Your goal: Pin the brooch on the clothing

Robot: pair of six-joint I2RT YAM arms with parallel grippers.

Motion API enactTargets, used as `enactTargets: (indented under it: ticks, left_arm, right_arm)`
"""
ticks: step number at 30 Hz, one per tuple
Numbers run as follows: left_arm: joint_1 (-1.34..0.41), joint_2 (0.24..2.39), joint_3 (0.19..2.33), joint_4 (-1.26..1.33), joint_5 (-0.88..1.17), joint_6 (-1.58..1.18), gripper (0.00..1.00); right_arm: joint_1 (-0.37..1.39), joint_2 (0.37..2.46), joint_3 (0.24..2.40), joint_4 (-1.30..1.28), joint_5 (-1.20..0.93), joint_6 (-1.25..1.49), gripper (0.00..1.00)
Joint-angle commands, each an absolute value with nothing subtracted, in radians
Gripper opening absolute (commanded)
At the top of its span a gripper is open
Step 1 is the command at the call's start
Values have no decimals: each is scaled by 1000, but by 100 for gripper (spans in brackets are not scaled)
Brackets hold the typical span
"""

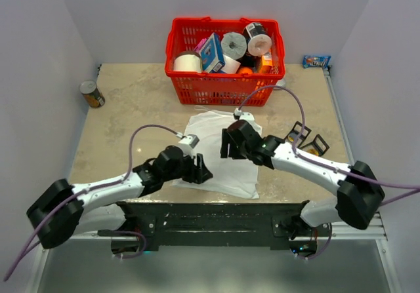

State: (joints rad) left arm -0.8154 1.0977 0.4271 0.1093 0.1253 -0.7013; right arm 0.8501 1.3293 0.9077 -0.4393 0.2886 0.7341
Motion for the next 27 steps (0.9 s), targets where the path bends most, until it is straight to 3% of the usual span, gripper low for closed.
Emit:
enactTargets:
  ticks: [1,9,27]
  left_arm:
    - [-923,1236,474,394,63,-657,57]
    - [-1026,1402,399,543,43,-678,44]
    - [-1190,1476,423,460,-58,-764,40]
  right_arm:
    - [781,1474,986,-261,255,614,72]
    - [732,1680,1086,-180,239,499,75]
    - [696,1839,1078,-124,316,522,82]
